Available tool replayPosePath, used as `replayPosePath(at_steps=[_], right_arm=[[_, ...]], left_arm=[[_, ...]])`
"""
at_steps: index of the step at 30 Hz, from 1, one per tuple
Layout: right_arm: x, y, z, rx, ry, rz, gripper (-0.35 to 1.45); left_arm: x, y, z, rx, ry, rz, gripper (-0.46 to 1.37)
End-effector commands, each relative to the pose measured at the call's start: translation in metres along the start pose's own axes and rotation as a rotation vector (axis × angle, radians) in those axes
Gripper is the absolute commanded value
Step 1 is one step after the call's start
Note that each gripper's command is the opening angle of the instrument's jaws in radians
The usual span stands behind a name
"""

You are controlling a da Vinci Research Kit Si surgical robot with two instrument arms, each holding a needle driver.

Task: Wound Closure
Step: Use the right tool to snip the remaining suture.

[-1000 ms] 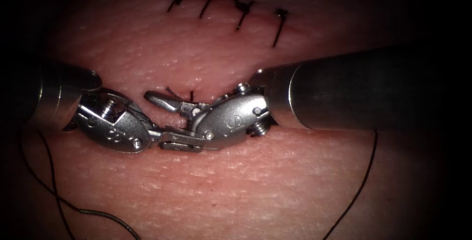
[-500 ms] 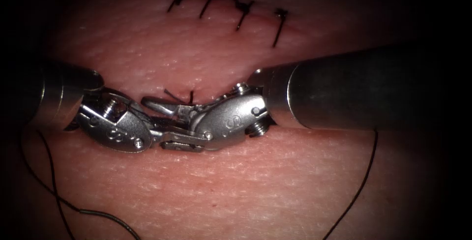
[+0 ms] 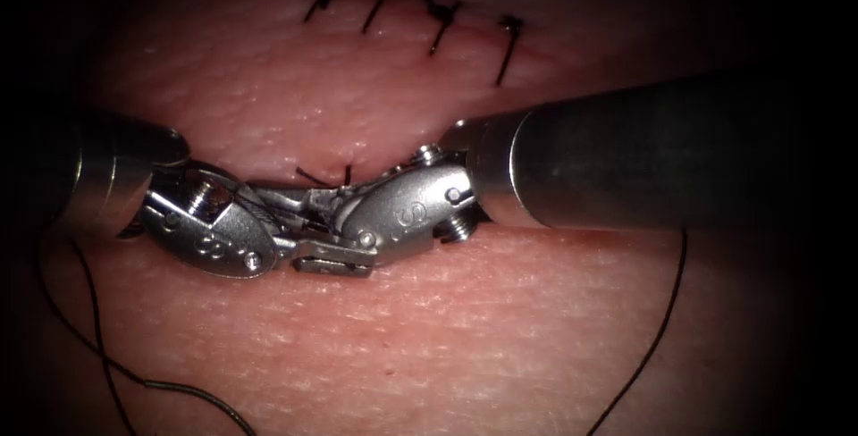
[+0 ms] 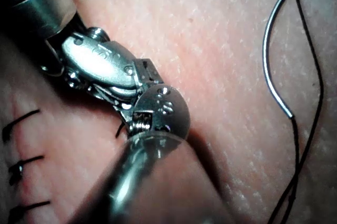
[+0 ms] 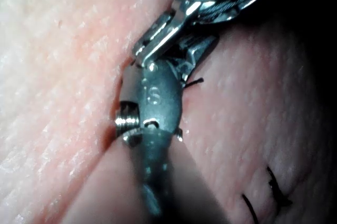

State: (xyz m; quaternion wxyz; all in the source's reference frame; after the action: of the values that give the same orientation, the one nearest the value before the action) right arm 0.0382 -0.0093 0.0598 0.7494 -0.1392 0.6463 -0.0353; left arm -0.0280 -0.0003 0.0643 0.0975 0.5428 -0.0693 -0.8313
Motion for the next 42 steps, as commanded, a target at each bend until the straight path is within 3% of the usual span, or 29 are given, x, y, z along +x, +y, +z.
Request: replayPosePath(at_steps=[1,24,35,39,42], right_arm=[[0.0000,0.0001,-0.0001,0.000,0.001,-0.001,-0.35],[0.0001,0.0006,-0.0012,0.021,0.003,-0.009,-0.35],[0.0008,0.0019,-0.0049,0.063,0.020,0.006,-0.35],[0.0011,0.0011,-0.0071,0.083,0.042,0.003,-0.35],[0.0014,0.0014,-0.0080,0.089,0.009,0.006,-0.35]], left_arm=[[0.0000,0.0000,0.0000,-0.004,0.000,0.000,-0.35],[-0.0001,-0.0001,-0.0009,0.001,-0.003,0.001,-0.35],[0.0000,-0.0019,-0.0033,0.060,-0.006,0.011,-0.35],[0.0001,-0.0024,-0.0038,0.069,-0.004,0.029,-0.35],[0.0002,-0.0026,-0.0039,0.071,-0.003,0.044,-0.35]])
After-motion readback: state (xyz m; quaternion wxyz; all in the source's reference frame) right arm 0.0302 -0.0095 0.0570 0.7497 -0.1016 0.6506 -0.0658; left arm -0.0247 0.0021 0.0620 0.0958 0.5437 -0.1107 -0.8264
